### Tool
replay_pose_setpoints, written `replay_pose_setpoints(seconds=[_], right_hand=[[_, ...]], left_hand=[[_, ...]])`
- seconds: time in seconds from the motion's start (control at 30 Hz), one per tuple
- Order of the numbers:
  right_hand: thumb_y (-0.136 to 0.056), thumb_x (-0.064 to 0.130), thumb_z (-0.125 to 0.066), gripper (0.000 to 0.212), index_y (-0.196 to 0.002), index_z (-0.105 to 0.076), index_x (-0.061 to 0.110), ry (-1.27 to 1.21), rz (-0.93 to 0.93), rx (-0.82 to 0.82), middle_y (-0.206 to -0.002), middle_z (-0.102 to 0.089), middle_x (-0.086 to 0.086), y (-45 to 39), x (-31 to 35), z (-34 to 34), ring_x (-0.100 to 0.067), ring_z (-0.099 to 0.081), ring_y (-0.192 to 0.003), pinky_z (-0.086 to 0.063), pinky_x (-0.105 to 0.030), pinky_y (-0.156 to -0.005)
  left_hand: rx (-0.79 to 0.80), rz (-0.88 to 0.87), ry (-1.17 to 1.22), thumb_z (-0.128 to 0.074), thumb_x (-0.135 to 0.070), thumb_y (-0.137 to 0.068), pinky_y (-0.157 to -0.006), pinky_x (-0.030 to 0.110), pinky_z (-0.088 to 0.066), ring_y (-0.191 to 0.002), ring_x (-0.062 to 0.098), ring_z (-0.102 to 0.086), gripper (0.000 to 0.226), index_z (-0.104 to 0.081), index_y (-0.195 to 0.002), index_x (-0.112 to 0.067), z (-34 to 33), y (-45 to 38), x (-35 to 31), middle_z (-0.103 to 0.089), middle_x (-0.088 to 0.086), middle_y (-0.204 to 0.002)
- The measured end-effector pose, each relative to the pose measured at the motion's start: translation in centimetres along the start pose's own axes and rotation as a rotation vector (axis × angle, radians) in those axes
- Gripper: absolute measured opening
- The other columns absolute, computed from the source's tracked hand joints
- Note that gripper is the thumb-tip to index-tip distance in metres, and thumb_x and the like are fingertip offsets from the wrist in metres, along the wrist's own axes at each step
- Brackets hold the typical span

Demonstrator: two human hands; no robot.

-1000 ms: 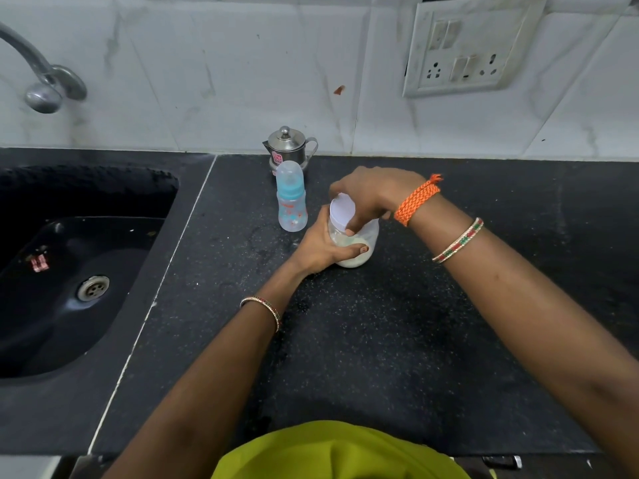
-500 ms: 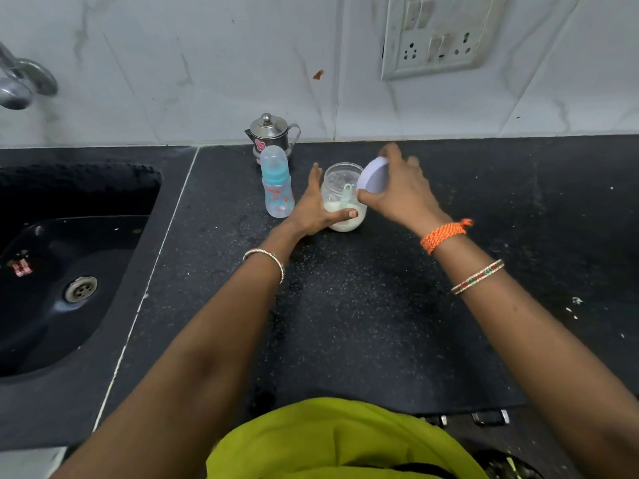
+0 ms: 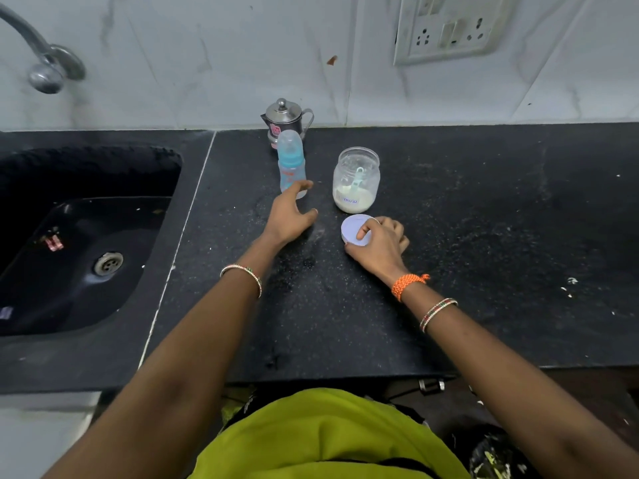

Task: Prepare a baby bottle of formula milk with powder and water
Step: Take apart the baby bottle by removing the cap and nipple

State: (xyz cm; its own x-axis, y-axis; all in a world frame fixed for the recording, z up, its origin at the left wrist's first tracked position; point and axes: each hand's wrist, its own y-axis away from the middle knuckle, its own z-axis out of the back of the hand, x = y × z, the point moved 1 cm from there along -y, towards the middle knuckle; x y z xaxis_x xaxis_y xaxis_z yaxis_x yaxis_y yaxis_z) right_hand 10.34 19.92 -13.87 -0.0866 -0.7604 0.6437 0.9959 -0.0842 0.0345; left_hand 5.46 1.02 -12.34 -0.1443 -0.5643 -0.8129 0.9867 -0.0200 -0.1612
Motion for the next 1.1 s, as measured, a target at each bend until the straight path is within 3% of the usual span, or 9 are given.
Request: replay_pose_setpoints(seconds=[0.13,0.23,0.33,0.57,0.67,0.73,0.8,0.93,1.1], right_hand=[[-0.072,0.038,-0.067,0.024,-0.082,-0.056,0.019,0.036,0.008,-0.107,-0.118,-0.048,0.000,0.5,1.6,0.6,-0.025,-0.033,-0.126,-0.024,-0.042,-0.102],[-0.071,0.026,-0.061,0.012,-0.073,-0.052,0.019,-0.193,0.265,-0.328,-0.093,-0.054,0.002,0.4,5.4,2.9,-0.020,-0.051,-0.097,-0.040,-0.036,-0.085],[-0.078,0.015,-0.062,0.011,-0.085,-0.055,0.010,-0.277,0.466,-0.280,-0.086,-0.056,0.000,-1.7,10.0,4.4,-0.019,-0.055,-0.074,-0.046,-0.034,-0.066],[-0.079,0.066,-0.055,0.081,-0.143,-0.026,0.025,0.299,0.355,-0.088,-0.125,-0.056,-0.015,-9.5,16.7,0.9,-0.042,-0.060,-0.105,-0.046,-0.044,-0.083],[-0.084,0.065,-0.051,0.066,-0.126,-0.049,0.014,0.495,0.389,-0.046,-0.119,-0.062,-0.017,-11.2,17.6,-0.4,-0.039,-0.060,-0.106,-0.043,-0.038,-0.080],[-0.084,0.060,-0.053,0.053,-0.105,-0.061,0.011,0.397,0.380,-0.030,-0.110,-0.065,-0.014,-11.5,18.0,-0.8,-0.036,-0.061,-0.101,-0.039,-0.034,-0.073],[-0.082,0.061,-0.052,0.047,-0.087,-0.064,0.016,0.208,0.320,0.000,-0.096,-0.068,-0.009,-11.4,18.0,-0.9,-0.033,-0.063,-0.091,-0.037,-0.031,-0.067],[-0.084,0.057,-0.054,0.041,-0.066,-0.057,0.020,0.058,0.344,0.104,-0.068,-0.060,0.005,-10.9,17.8,-0.1,-0.021,-0.058,-0.072,-0.035,-0.031,-0.057],[-0.093,0.033,-0.060,0.019,-0.089,-0.058,0.015,-0.260,0.526,0.535,-0.074,-0.057,0.008,-9.8,17.2,1.3,0.000,-0.053,-0.056,-0.043,-0.017,-0.050]], left_hand=[[-0.123,0.012,0.093,-0.062,-0.001,-0.077,-0.089,0.014,-0.044,-0.103,0.015,-0.059,0.035,-0.061,-0.111,-0.007,2.0,0.8,1.2,-0.064,0.007,-0.115],[-0.181,0.034,0.135,-0.061,-0.001,-0.078,-0.084,0.013,-0.041,-0.100,0.011,-0.056,0.031,-0.061,-0.108,-0.009,3.9,0.9,1.6,-0.065,0.002,-0.109],[-0.208,0.071,0.190,-0.060,-0.002,-0.080,-0.087,0.023,-0.041,-0.102,0.012,-0.055,0.031,-0.060,-0.110,-0.012,5.4,0.2,1.9,-0.062,-0.001,-0.110],[-0.168,0.043,0.180,-0.064,-0.008,-0.081,-0.090,0.024,-0.037,-0.113,0.008,-0.046,0.048,-0.048,-0.126,-0.010,6.2,-1.9,1.4,-0.054,0.002,-0.128],[-0.076,0.043,0.093,-0.068,-0.021,-0.080,-0.106,0.032,-0.034,-0.128,0.014,-0.037,0.070,-0.032,-0.139,-0.010,6.1,-2.9,1.8,-0.038,0.007,-0.143],[-0.022,0.060,0.040,-0.072,-0.037,-0.076,-0.111,0.040,-0.031,-0.136,0.022,-0.031,0.089,-0.021,-0.144,-0.013,6.2,-3.4,2.1,-0.032,0.008,-0.149],[-0.002,0.073,0.083,-0.073,-0.052,-0.068,-0.105,0.044,-0.041,-0.127,0.021,-0.045,0.094,-0.023,-0.141,-0.020,6.4,-3.4,2.2,-0.044,0.003,-0.140],[0.015,0.114,0.137,-0.075,-0.056,-0.064,-0.085,0.040,-0.054,-0.093,0.011,-0.064,0.065,-0.049,-0.113,-0.024,7.4,-2.7,1.3,-0.065,-0.006,-0.104],[0.301,0.111,0.360,-0.076,-0.029,-0.076,-0.072,0.023,-0.052,-0.079,0.005,-0.063,0.034,-0.060,-0.102,-0.015,9.5,-1.2,0.4,-0.065,-0.006,-0.086]])
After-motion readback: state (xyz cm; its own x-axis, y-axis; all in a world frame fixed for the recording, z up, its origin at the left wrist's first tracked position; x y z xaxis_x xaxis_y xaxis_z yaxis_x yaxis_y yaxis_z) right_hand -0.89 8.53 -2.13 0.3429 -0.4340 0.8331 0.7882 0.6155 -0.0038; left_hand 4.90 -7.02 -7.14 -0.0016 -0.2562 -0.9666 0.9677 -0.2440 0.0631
